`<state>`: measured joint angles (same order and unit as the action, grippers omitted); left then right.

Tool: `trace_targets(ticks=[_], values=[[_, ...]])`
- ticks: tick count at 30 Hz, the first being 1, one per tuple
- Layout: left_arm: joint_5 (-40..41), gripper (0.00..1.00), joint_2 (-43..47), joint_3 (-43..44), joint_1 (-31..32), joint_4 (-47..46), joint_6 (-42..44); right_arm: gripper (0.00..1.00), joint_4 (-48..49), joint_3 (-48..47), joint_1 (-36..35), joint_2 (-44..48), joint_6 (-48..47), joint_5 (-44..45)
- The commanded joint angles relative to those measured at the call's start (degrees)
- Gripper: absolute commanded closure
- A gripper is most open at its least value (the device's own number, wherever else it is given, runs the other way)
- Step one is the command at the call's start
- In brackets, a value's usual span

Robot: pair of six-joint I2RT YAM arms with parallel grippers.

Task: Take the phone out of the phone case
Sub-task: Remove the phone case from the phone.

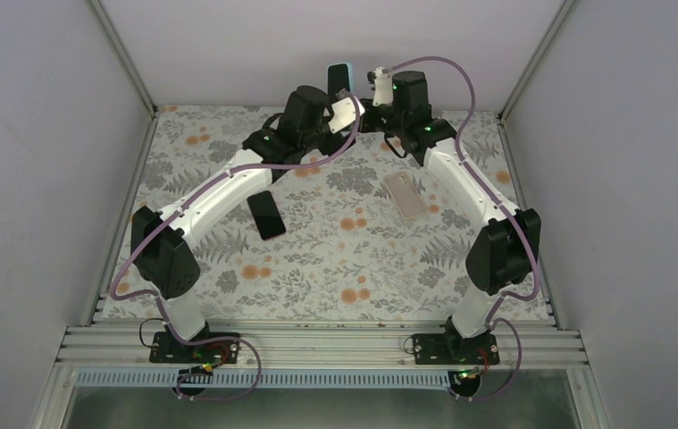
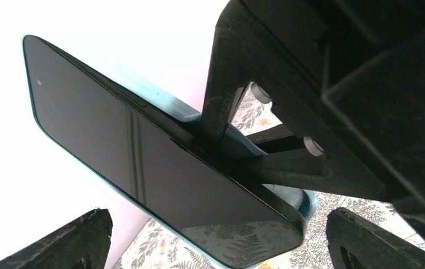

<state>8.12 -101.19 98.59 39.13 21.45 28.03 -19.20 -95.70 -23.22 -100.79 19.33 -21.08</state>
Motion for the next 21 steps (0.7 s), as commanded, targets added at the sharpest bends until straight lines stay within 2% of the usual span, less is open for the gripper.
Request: trace_targets(ticks=[1, 14, 16, 19, 21], values=[[2.29, 0.06, -0.14, 0.32, 0.06, -2.09, -0.2, 0.97, 5.71, 0.68, -0.62, 4.04, -0.74, -0.35], [13.18, 0.17, -2.09, -0.48, 0.06, -7.23, -1.22, 0.97, 5.31, 0.6, -1.03, 4.38, 0.53, -1.72], [17.18, 0.24, -2.25, -1.41, 0.34, -9.25, -1.33, 0.97, 5.23, 0.44, -1.02, 4.38, 1.3, -2.29], [24.63, 0.44, -2.69, -3.72, 0.78, -12.82, -1.87, 0.97, 5.02, 0.05, -1.03, 4.44, 2.65, -3.6], [30.16, 0.51, -3.1, -6.14, 1.51, -17.0, -0.39, 0.97, 4.92, -0.42, -1.03, 4.46, 3.35, -4.57]])
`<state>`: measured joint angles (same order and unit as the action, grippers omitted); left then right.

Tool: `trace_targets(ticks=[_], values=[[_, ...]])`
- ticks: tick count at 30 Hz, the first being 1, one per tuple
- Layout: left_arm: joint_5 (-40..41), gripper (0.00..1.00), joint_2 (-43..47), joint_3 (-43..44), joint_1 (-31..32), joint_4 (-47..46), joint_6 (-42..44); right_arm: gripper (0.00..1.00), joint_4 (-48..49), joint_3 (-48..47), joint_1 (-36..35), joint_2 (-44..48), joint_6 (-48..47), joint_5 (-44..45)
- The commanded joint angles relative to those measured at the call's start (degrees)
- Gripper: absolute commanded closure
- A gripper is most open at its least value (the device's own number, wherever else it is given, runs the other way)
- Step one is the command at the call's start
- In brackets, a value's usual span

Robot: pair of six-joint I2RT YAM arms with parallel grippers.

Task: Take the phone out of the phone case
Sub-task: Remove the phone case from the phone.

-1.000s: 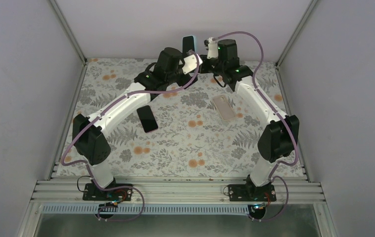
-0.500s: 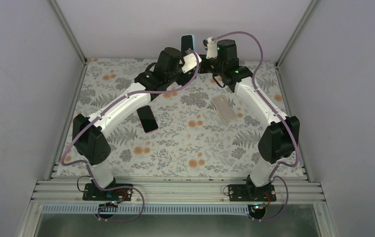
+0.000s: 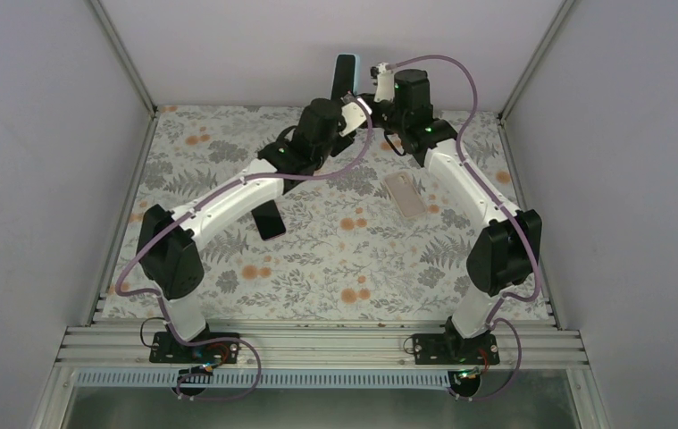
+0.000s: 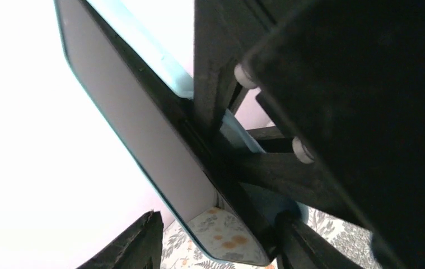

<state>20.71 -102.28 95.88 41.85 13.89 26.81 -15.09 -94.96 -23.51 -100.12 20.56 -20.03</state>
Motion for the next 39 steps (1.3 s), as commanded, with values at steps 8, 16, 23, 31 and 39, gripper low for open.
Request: trace_targets(ticks=[8, 16, 23, 31, 39], values=[[24.2, 0.59, 0.74, -16.47, 0.82, -33.65, 11.72, 0.97, 0.46, -1.99, -0.75, 3.85, 3.52, -11.2], [16.96, 0.74, 3.63, -20.28, 0.86, -36.25, 10.57, 0.97, 1.62, -0.41, -0.75, 4.4, 3.83, -13.61], [14.65, 0.94, 3.04, -19.86, 0.88, -36.39, 10.73, 0.97, 1.77, 0.09, -0.74, 4.4, 3.7, -13.48], [10.58, 0.98, 4.04, -19.71, 0.96, -34.42, 10.17, 0.97, 0.79, 1.09, -0.41, 6.05, 0.79, -9.2], [5.22, 0.98, 9.98, -21.12, -1.48, -26.86, 10.26, 0.97, -11.95, -6.45, 1.01, 3.13, -14.24, 8.12]])
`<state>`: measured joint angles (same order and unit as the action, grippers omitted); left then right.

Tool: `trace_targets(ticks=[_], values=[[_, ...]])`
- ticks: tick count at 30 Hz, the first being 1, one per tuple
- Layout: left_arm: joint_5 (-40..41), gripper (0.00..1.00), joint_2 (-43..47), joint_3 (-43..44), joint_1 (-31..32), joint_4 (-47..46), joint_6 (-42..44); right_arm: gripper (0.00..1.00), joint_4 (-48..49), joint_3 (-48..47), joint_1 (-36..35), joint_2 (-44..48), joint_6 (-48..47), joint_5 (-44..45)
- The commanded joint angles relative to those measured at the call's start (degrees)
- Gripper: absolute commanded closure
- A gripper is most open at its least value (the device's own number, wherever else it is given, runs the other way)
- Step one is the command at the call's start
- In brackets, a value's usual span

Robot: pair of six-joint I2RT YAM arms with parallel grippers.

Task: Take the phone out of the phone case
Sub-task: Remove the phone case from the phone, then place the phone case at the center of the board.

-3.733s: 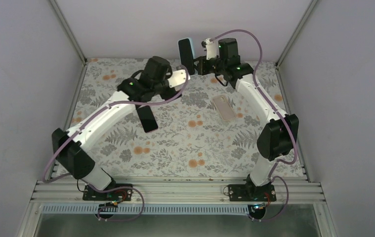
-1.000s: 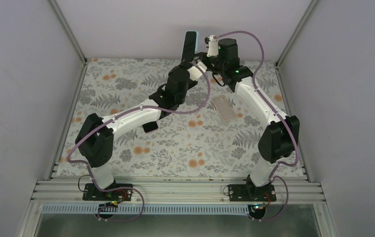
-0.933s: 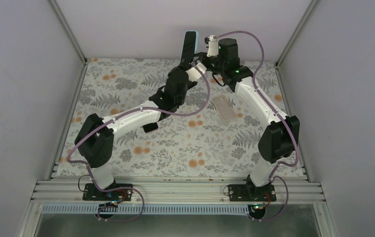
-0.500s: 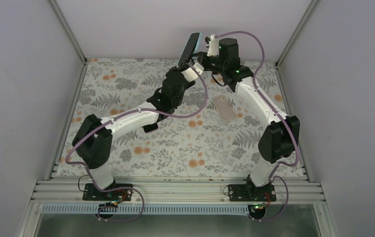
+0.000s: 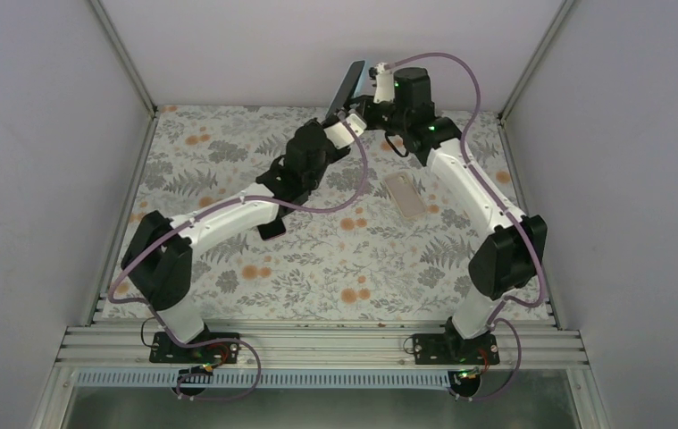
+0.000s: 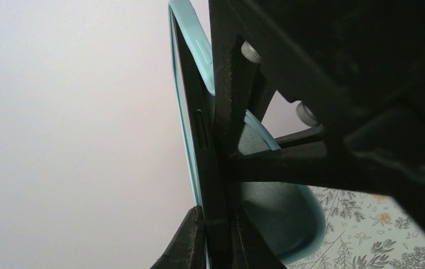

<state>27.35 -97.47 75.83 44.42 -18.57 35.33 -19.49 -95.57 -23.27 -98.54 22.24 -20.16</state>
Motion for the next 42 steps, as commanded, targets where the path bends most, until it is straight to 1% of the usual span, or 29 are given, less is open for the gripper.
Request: trace_targets(ticks=[1, 3, 6, 9, 13, 16, 18, 20, 22, 23, 25, 29, 31, 33, 39, 42], values=[[-1.98, 0.98, 6.21, -1.5, -4.87, 6.67, 2.04, 0.97, -9.58, -6.83, 1.07, 0.95, -17.66, 10.43], [-1.94, 0.98, 8.16, -2.89, -6.54, 7.86, 3.26, 0.97, -13.66, -8.03, 1.98, 0.15, -20.28, 14.38], [-2.74, 0.98, 11.56, -6.9, -10.01, 7.81, 5.51, 0.97, -17.33, -7.29, 3.89, 0.07, -23.37, 14.44], [-4.25, 0.98, 15.16, -10.61, -12.5, 8.68, 6.85, 0.97, -18.17, -4.33, 4.73, 1.23, -26.35, 14.29], [-7.36, 0.98, 19.27, -13.56, -13.78, 13.31, 7.55, 0.97, -19.42, -2.61, 4.89, 1.24, -28.33, 14.42], [-9.3, 0.98, 21.42, -15.02, -13.93, 18.19, 8.6, 0.97, -20.58, -2.44, 4.88, 0.73, -28.98, 12.5], [-7.4, 0.98, 21.74, -16.41, -13.93, 20.82, 9.99, 0.97, -23.07, -3.19, 4.85, -0.63, -30.37, 7.71], [-4.92, 0.98, 22.91, -19.87, -14.2, 21.32, 12.3, 0.97, -27.39, -4.2, 4.69, -2.91, -32.2, 3.25], [-1.21, 0.98, 24.63, -25.23, -14.42, 19.17, 16.0, 0.97, -30.88, -4.44, 4.41, -5.7, -34.16, -0.02], [1.9, 0.98, 25.36, -28.68, -14.55, 18.02, 17.96, 0.97, -32.35, -4.38, 4.11, -6.97, -35.33, -0.87], [5.03, 0.98, 27.13, -32.79, -15.35, 17.6, 20.22, 0.97, -33.97, -3.63, 3.56, -9.3, -36.58, -2.24], [7.67, 0.98, 31.55, -39.78, -17.39, 18.61, 21.09, 0.97, -33.94, -1.47, 2.18, -13.67, -36.71, -3.32], [10.17, 0.98, 32.6, -42.45, -18.71, 17.57, 20.8, 0.97, -33.47, -0.81, 1.36, -15.81, -36.06, -3.45], [11.29, 0.98, 32.8, -44.24, -20.05, 18.46, 19.78, 0.96, -33.3, -0.57, 0.53, -18.08, -35.8, -3.38], [10.79, 0.98, 32.45, -48.78, -20.87, 22.54, 17.5, 0.96, -33.82, -1.21, -1.01, -23.1, -35.83, -2.46], [9.54, 0.98, 32.62, -49.64, -20.97, 27.17, 16.08, 0.96, -35.88, -1.59, -1.03, -24.6, -36.99, -0.85]])
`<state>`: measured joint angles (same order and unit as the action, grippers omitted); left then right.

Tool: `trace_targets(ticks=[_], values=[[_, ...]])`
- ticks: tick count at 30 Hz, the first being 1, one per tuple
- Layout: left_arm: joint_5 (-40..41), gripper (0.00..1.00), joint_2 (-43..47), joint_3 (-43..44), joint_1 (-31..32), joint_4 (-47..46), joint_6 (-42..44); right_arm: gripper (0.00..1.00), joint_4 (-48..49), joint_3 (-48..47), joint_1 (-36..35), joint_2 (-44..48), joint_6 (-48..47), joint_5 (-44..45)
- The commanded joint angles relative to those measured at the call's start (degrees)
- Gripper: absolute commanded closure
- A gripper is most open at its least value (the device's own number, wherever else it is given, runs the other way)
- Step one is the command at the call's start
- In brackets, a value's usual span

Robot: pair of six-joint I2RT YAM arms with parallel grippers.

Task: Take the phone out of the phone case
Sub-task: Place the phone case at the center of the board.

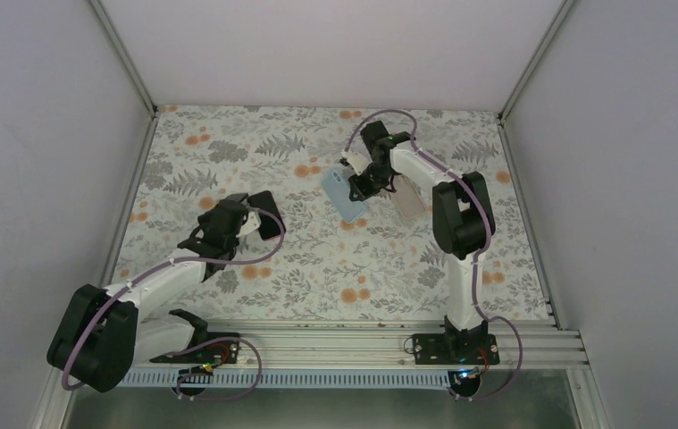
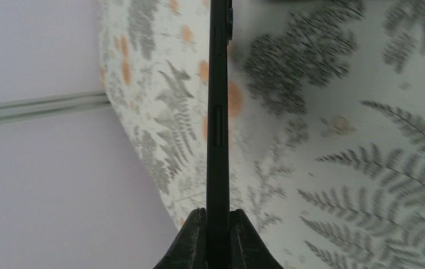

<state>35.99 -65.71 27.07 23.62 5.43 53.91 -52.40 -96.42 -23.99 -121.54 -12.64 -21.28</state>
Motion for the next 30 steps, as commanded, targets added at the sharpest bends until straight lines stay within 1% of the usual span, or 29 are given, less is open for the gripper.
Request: trace_targets(ticks=[1, 2, 3, 6, 7, 9, 10, 13, 15, 16, 17, 18, 19, 20, 21, 23, 24, 25, 27, 28, 30], values=[[0.9, 0.98, 0.62, -1.39, -0.17, 4.41, -2.89, 0.96, -3.52, -0.24, -0.31, -1.75, -2.34, 1.11], [0.85, 0.97, 0.46, -1.92, -0.2, 5.8, -3.08, 0.96, -3.59, 0.39, -0.35, -1.65, -2.67, 2.0], [0.91, 0.95, 0.27, -2.27, -0.16, 7.16, -3.22, 0.96, -3.64, 1.1, -0.36, -1.42, -2.88, 2.77], [-1.32, 0.81, -0.43, -2.52, -0.08, 12.05, -4.57, 0.96, -4.17, 2.97, -0.35, -1.1, -3.42, 4.24], [-2.06, 0.74, -0.68, -2.19, -0.02, 14.01, -5.31, 0.93, -4.38, 3.64, -0.35, -1.08, -3.69, 4.62], [-3.49, 0.57, -1.4, -1.92, 0.11, 17.91, -7.01, 0.82, -5.09, 4.87, -0.27, -1.08, -4.69, 4.8], [-3.65, 0.51, -1.82, -1.89, 0.32, 19.48, -7.89, 0.76, -5.3, 5.51, -0.27, -1.03, -5.12, 4.88], [-6.51, 0.44, -1.48, -1.51, 1.01, 24.48, -10.46, 0.65, -5.11, 7.55, -0.18, -0.21, -6.2, 5.35], [-9.25, 0.37, -0.35, -0.63, 1.79, 28.23, -11.89, 0.57, -5.61, 8.61, -0.07, 0.9, -7.22, 5.6], [-11.24, 0.34, 0.59, 0.33, 2.19, 30.82, -12.76, 0.53, -6.19, 9.28, -0.09, 1.7, -8.13, 5.59], [-15.93, 0.29, 1.83, 2.44, 2.36, 34.06, -13.72, 0.47, -6.71, 10.15, -0.09, 2.92, -9.3, 5.74], [-20.77, 0.24, 3.56, 4.99, 2.35, 37.8, -14.55, 0.4, -7.04, 11.23, -0.12, 4.66, -10.13, 6.15], [-25.65, 0.12, 5.55, 8.59, 2.33, 41.51, -15.28, 0.32, -7.28, 12.38, -0.1, 6.68, -10.86, 7.25], [-30.94, 0.01, 7.53, 12.59, 2.2, 44.78, -15.8, 0.13, -7.48, 13.48, -0.09, 9.29, -11.57, 8.32], [-35.5, 0.0, 9.3, 16.87, 1.95, 48.6, -16.17, 0.02, -7.72, 14.38, -0.09, 11.79, -12.25, 9.57], [-41.59, 0.0, 11.8, 25.99, 0.98, 51.72, -16.99, 0.0, -7.78, 14.97, 0.25, 17.46, -12.41, 13.03], [-42.62, 0.0, 12.59, 30.84, 0.4, 52.15, -17.73, 0.0, -6.87, 14.53, 0.7, 19.81, -11.71, 15.58], [-42.29, 0.0, 12.96, 34.06, -0.07, 51.86, -18.33, 0.0, -5.7, 13.96, 1.49, 22.17, -10.68, 18.05], [-37.94, 0.0, 12.77, 37.92, -1.16, 49.22, -20.1, 0.0, -2.28, 12.28, 4.29, 25.61, -8.43, 22.22], [-35.25, 0.0, 12.64, 38.48, -2.11, 47.28, -20.53, 0.0, -0.51, 11.33, 6.75, 28.34, -7.58, 23.15], [-29.43, 0.0, 12.61, 37.44, -4.34, 41.63, -20.78, 0.0, 1.54, 8.75, 13.09, 30.24, -5.17, 21.9]])
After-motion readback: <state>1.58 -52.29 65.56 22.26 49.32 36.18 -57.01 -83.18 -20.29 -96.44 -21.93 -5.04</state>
